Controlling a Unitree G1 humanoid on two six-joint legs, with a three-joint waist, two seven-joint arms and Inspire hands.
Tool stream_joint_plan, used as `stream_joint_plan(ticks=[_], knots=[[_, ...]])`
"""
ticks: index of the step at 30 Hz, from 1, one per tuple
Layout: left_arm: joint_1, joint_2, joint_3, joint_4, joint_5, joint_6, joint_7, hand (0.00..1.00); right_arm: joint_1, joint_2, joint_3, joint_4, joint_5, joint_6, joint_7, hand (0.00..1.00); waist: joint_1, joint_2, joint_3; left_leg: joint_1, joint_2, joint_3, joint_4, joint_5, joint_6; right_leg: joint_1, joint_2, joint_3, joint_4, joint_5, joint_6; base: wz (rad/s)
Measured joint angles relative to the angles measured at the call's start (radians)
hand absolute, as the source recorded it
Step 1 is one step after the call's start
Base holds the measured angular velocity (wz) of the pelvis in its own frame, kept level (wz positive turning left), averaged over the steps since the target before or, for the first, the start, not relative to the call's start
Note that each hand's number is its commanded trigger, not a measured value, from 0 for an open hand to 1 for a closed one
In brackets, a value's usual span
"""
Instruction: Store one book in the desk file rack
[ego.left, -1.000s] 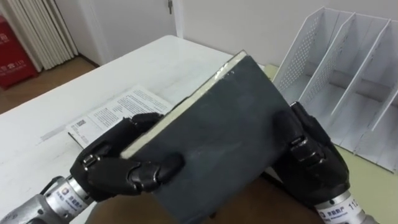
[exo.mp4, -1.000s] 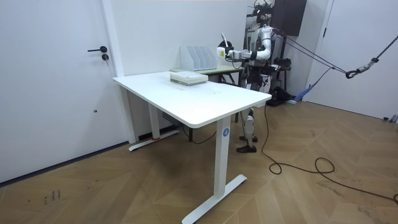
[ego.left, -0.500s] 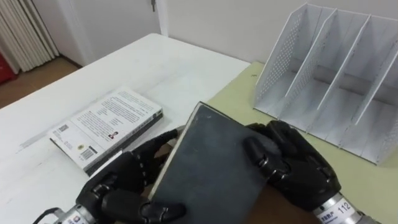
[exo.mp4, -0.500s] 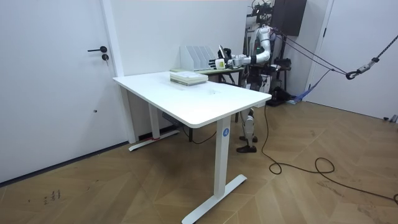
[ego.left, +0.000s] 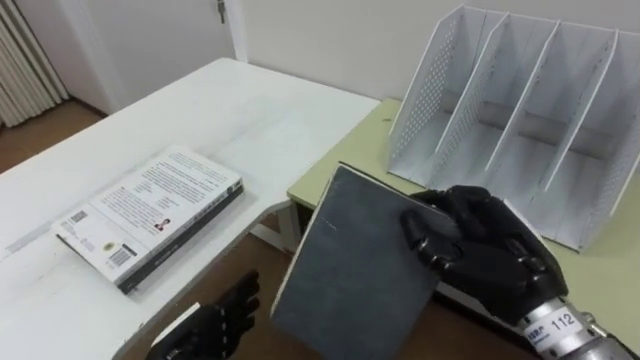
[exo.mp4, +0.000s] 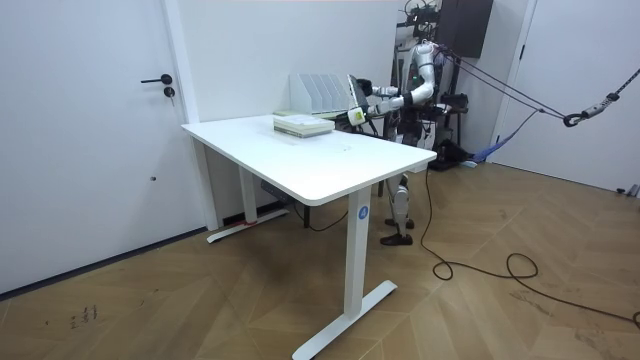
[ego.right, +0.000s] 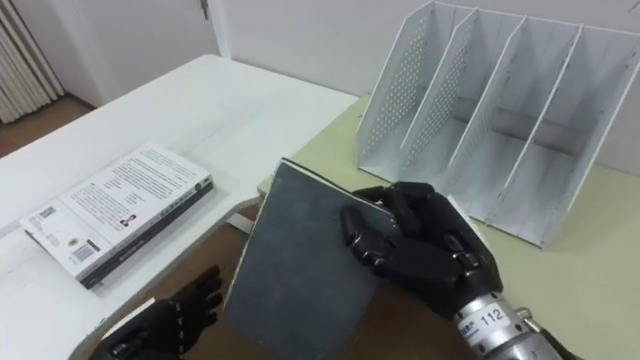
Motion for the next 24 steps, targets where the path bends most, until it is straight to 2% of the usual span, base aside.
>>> stream_joint_plan(ticks=[3,7,8,10,11,13,17,21,24], knots=[[0.009,-0.019,-0.011,0.056,-0.002,-0.008,0.014,0.00,-0.003,0.002,-0.024,-0.028,-0.098,-0.001,-0.078,1.00,-0.005,-0.007,0.0034,0.000,0.000,-0.001,-0.002,0.000,0.000,-0.001,0.000,-0.004,-0.001,0.000,0.000,0.00],[0.009,-0.032,-0.048,0.139,-0.022,-0.016,0.044,0.00,-0.025,0.027,-0.030,-0.079,-0.218,-0.003,-0.207,1.00,-0.006,-0.007,0.0034,-0.001,0.000,0.005,-0.009,0.000,-0.001,-0.004,0.001,0.000,-0.002,0.000,0.000,-0.04],[0.004,-0.038,-0.060,0.187,-0.029,-0.036,0.054,0.00,-0.034,0.030,-0.027,-0.086,-0.253,-0.014,-0.244,1.00,-0.005,-0.007,0.0026,0.002,0.002,0.014,-0.011,0.000,-0.001,-0.002,0.002,0.001,-0.002,0.000,0.000,-0.14],[0.001,-0.046,-0.075,0.251,-0.026,-0.045,0.063,0.00,-0.048,0.050,-0.021,-0.088,-0.333,-0.037,-0.307,1.00,-0.005,-0.008,0.0019,0.007,0.002,0.022,-0.013,0.000,-0.001,-0.001,0.002,0.002,-0.001,0.000,0.000,-0.12],[0.004,-0.060,-0.075,0.290,-0.024,-0.049,0.065,0.00,-0.050,0.060,-0.023,-0.093,-0.386,-0.050,-0.353,1.00,-0.005,-0.008,0.0017,0.010,0.002,0.026,-0.017,0.000,-0.001,-0.002,0.002,0.003,-0.002,0.000,0.000,-0.10],[0.008,-0.072,-0.079,0.346,-0.015,-0.054,0.071,0.00,-0.054,0.067,-0.024,-0.100,-0.440,-0.058,-0.417,1.00,-0.005,-0.007,0.0013,0.012,0.002,0.027,-0.020,0.000,-0.001,-0.003,0.002,0.004,-0.002,0.000,0.000,-0.07],[0.008,-0.082,-0.085,0.454,-0.017,-0.054,0.075,0.00,-0.057,0.085,-0.024,-0.102,-0.530,-0.088,-0.529,1.00,-0.008,-0.001,-0.0034,0.016,0.002,0.027,-0.023,0.000,-0.001,-0.004,0.002,-0.001,-0.002,0.000,0.000,-0.01],[0.009,-0.094,-0.085,0.525,-0.030,-0.071,0.078,0.00,-0.058,0.085,-0.023,-0.102,-0.603,-0.099,-0.606,1.00,0.002,0.004,-0.0080,0.029,0.000,0.029,-0.033,0.001,-0.003,-0.002,0.002,-0.001,-0.001,0.000,0.000,-0.03],[0.010,-0.094,-0.085,0.596,-0.032,-0.085,0.086,0.00,-0.086,0.083,-0.025,-0.102,-0.659,-0.100,-0.667,1.00,-0.005,-0.002,-0.0093,0.028,-0.003,0.029,-0.035,0.003,-0.005,-0.002,0.003,-0.003,-0.001,0.000,0.000,0.00]])
